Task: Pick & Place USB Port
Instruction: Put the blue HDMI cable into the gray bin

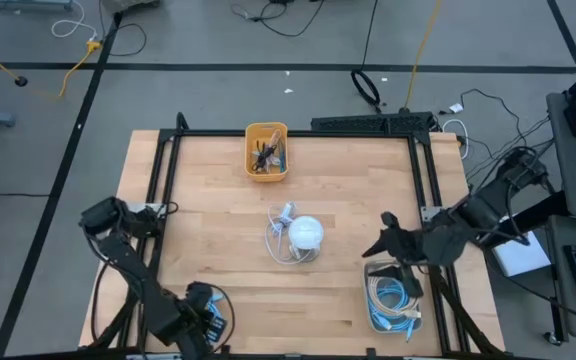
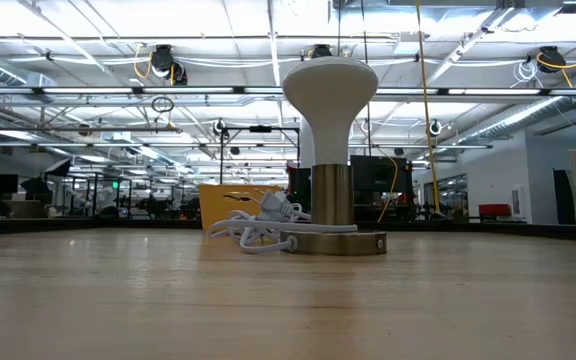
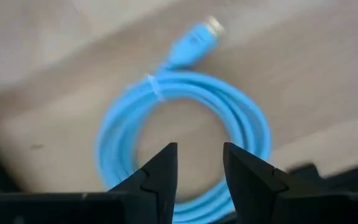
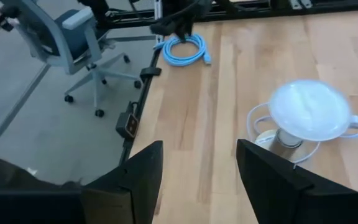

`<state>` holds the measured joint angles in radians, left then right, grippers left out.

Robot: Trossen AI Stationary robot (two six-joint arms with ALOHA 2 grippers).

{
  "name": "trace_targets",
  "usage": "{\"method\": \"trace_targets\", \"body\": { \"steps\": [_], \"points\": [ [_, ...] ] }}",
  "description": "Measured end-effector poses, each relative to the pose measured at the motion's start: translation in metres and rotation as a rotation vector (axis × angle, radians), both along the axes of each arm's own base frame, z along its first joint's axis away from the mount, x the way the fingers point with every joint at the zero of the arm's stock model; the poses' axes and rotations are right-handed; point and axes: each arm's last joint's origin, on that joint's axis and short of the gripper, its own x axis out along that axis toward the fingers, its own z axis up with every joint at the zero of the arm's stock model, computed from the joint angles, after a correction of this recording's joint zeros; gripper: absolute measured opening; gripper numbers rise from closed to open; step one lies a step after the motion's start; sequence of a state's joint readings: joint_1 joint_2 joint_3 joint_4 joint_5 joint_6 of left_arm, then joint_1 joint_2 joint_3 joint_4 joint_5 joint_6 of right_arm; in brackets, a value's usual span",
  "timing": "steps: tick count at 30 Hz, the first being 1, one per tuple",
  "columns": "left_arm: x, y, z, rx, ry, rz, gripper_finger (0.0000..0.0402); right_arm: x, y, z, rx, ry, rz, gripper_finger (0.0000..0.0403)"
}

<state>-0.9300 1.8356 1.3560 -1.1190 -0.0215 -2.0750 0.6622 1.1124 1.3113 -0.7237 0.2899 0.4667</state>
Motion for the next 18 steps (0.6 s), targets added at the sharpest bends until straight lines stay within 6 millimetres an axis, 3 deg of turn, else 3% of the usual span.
{"method": "trace_targets", "body": {
  "steps": [9,18],
  "points": [
    [-0.010,0.009,0.012,0.034,0.219,-0.023,0.0131,-0.003,0.015,-0.005,0.015,0.019,0.018,0.0199],
    [-0.024,0.005,-0.004,0.056,0.224,0.009,0.0131,-0.004,0.017,-0.004,0.046,0.027,0.007,0.0199]
  ]
}}
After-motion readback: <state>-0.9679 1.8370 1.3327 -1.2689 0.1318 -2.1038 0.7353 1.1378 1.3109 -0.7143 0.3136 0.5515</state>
